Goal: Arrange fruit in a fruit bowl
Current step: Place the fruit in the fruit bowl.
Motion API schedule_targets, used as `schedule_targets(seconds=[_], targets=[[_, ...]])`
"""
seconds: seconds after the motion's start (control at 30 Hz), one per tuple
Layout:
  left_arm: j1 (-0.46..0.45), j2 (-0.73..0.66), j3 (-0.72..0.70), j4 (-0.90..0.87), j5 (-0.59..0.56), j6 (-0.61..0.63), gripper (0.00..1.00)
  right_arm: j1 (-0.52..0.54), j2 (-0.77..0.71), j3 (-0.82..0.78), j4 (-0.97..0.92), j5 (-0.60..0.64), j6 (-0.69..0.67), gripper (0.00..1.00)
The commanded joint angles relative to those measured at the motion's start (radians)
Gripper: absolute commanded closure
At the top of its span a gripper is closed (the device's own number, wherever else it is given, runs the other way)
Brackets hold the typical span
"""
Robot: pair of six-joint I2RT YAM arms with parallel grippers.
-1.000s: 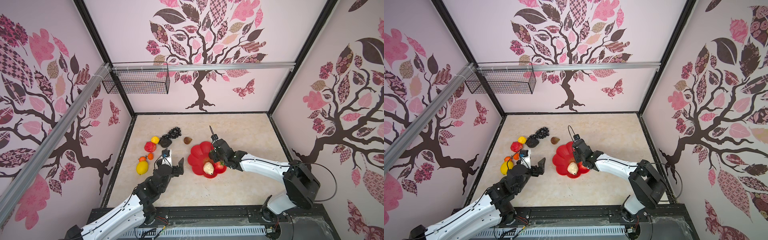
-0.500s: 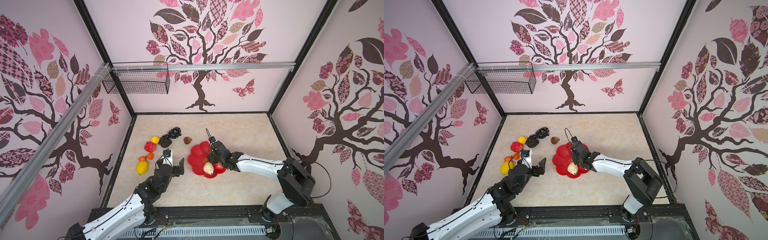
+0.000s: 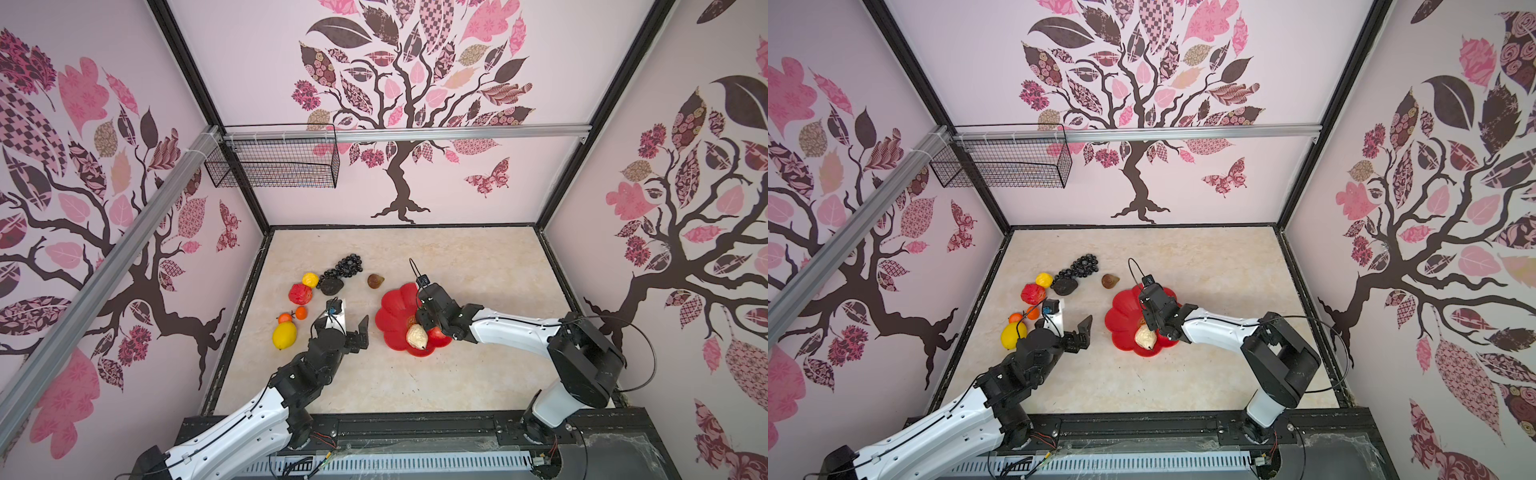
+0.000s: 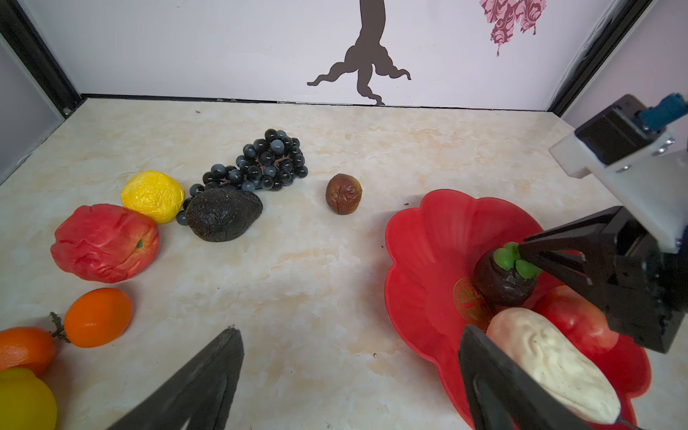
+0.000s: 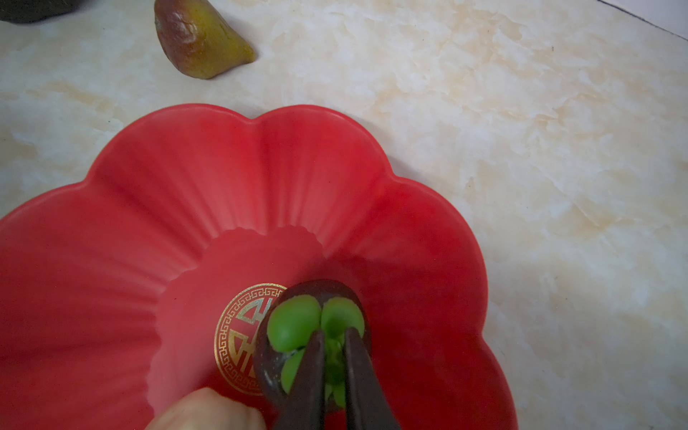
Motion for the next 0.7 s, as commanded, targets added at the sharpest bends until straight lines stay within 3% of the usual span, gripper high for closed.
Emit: schedule_targets(seconds=[0.0,0.67], targets=[[0.003,-0.002,-0.023,0.026,0.006,0.015,0.07,0.006,0.022,0.02,-0.009,0.006,-0.001,0.84],[0.003,0.027,-0.017,0.036,0.007,0.019,0.07,0.008,-0.032,-0.001,-0.015,-0.02,0.015,0.71]])
